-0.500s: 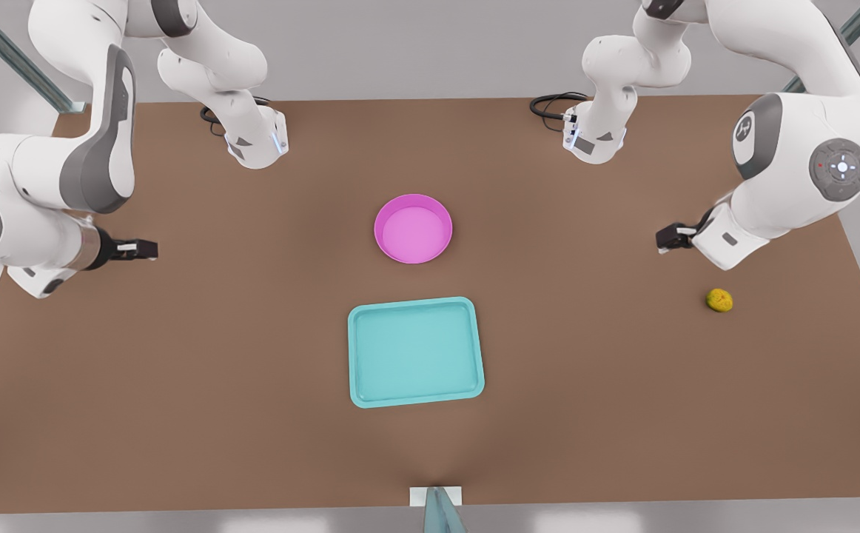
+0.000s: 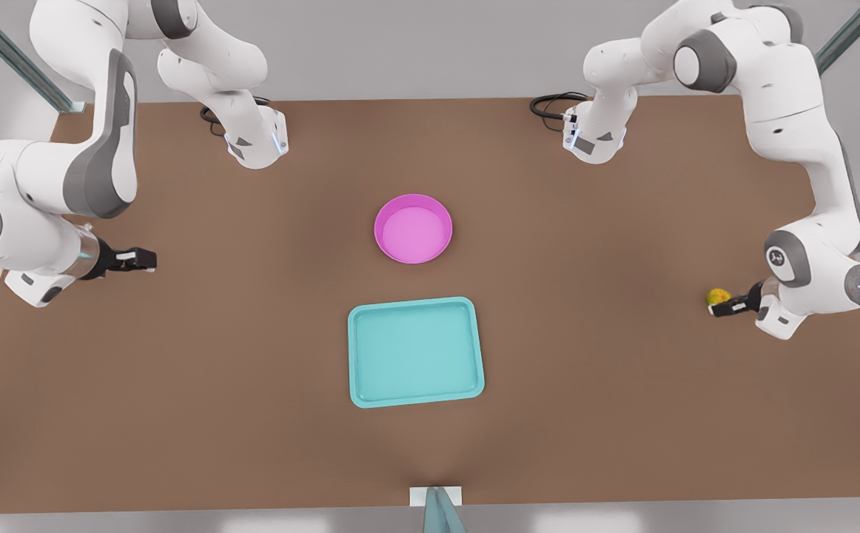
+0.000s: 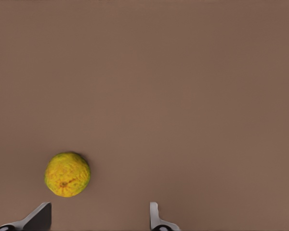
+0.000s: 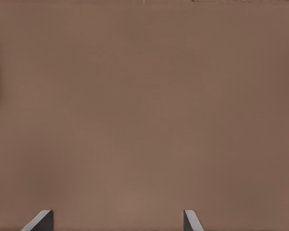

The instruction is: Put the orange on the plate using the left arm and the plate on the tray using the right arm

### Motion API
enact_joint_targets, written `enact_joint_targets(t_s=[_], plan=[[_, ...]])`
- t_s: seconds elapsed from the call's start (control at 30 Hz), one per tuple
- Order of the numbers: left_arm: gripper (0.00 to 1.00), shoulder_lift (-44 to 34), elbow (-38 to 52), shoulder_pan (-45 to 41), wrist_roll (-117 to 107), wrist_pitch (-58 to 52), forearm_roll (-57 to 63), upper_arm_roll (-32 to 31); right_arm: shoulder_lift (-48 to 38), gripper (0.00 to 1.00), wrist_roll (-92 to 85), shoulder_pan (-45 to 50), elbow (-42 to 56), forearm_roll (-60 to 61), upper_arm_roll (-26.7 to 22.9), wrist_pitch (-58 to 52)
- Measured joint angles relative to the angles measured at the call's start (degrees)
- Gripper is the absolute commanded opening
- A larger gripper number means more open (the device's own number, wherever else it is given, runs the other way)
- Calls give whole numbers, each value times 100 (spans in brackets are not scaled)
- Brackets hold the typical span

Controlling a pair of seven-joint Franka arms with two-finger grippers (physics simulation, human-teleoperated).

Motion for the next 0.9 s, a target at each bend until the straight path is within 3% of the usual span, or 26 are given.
enact_joint_targets(t_s=[0.37, 0.9], plan=[[100, 149, -810, 64, 1286, 1268, -140, 402, 36, 100, -94, -1, -2, 1, 3, 56], [100, 677, -934, 67, 2208, 1672, -124, 453, 77, 100, -164, 7, 0, 30, 9, 72]])
